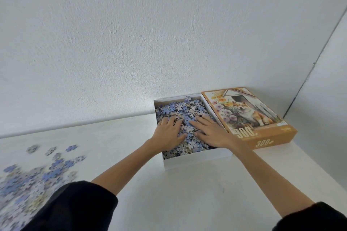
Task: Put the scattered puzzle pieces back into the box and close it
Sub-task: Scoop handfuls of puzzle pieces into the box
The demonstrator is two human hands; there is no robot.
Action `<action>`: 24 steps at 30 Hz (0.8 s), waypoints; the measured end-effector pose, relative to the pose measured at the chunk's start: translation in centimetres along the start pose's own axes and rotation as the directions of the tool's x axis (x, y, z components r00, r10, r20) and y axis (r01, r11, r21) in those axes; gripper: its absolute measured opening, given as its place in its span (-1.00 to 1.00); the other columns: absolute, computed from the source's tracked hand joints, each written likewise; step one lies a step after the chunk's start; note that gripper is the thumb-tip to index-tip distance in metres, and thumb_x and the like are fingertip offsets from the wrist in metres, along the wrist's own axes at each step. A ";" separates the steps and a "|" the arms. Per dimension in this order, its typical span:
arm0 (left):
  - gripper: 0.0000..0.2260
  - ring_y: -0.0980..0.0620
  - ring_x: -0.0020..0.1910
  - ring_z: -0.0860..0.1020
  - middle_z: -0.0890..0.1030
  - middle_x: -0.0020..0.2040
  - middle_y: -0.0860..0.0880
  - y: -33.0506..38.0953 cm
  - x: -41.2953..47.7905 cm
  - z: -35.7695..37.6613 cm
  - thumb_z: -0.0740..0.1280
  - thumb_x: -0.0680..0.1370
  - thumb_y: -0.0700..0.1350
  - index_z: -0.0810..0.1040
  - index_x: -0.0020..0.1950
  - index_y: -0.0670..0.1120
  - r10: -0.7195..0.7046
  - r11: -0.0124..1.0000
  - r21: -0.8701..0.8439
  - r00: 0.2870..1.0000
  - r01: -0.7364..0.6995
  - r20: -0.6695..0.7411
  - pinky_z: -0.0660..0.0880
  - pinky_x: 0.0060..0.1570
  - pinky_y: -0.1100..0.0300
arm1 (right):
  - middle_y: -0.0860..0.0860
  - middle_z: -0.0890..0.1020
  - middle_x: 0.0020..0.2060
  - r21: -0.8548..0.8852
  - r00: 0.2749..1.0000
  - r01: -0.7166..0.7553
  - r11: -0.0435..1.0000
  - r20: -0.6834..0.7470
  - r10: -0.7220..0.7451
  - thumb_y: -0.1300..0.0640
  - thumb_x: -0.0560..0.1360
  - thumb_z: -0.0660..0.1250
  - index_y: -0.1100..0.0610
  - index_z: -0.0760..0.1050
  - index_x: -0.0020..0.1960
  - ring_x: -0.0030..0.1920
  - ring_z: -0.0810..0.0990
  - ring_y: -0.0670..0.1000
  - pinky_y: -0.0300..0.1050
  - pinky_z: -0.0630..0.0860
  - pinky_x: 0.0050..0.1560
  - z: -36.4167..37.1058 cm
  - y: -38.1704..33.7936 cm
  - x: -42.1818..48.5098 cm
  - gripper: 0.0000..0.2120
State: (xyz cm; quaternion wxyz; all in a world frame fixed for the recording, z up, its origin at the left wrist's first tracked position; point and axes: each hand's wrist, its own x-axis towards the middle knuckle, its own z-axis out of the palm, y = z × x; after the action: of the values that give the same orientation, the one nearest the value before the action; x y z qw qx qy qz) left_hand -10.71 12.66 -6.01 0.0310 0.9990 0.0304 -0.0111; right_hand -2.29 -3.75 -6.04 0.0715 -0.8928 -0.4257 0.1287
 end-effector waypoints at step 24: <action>-0.61 -0.03 0.19 0.45 0.44 0.30 -0.06 -11.9 -14.2 -4.8 0.27 0.56 -0.03 0.36 0.36 -0.07 -0.045 0.970 -0.241 0.953 -0.031 -0.301 0.42 0.13 0.11 | 0.06 0.52 0.22 0.324 0.841 0.342 0.882 -0.524 -0.134 0.22 0.50 0.28 0.11 0.44 0.27 0.25 0.45 0.04 -0.10 0.36 0.24 -2.3 -15.8 1.1 -0.66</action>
State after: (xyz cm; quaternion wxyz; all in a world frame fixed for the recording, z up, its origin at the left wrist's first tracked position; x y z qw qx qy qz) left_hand -25.49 23.94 -1.56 0.1479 0.9773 0.0396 0.1466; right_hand -12.68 6.93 -0.25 0.3753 -0.7999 -0.4676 -0.0246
